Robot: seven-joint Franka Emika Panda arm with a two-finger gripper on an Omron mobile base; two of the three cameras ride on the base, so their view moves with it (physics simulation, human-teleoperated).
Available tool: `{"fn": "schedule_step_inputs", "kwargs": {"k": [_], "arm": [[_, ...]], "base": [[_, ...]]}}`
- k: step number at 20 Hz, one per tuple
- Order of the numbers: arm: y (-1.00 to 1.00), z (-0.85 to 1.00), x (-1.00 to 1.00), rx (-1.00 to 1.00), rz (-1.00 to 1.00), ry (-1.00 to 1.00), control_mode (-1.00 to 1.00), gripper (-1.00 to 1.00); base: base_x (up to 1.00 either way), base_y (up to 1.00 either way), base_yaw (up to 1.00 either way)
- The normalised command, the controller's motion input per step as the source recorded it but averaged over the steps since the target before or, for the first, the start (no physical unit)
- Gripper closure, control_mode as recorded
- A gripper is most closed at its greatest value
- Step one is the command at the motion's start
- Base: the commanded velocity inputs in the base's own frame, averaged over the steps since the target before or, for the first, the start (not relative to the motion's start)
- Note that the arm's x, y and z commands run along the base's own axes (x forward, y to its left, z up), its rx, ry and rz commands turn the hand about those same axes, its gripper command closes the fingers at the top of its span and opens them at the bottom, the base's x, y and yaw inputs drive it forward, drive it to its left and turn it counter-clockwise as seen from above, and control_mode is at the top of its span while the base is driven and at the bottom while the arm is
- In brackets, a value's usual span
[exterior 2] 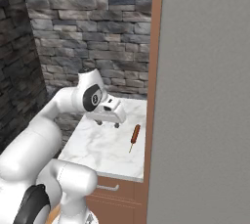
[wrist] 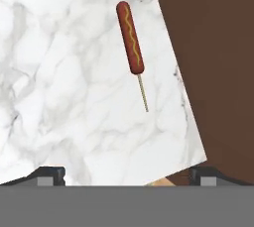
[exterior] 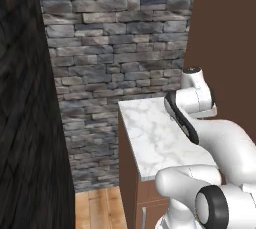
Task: Store the hot dog in the freezer for long-term storage. Close the freezer door after placing the cooked food.
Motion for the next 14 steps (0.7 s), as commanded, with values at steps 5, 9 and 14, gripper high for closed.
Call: {"fn": "schedule_step_inputs", "kwargs": {"k": [5,9,14], "arm": [[-0.3,-0.47,0.14,-0.06,-0.12,0.12,-1.0,-1.0],[-0.48,-0.36,0.16,0.0,-0.16,0.0,-1.0,-1.0],[-0.33,-0.36,0.17,0.0,-0.15,0.0,-1.0,-1.0]], "base": [[0.0,0.0,0.0],[0.0,0.0,0.0],[0.0,0.0,0.0]]}}
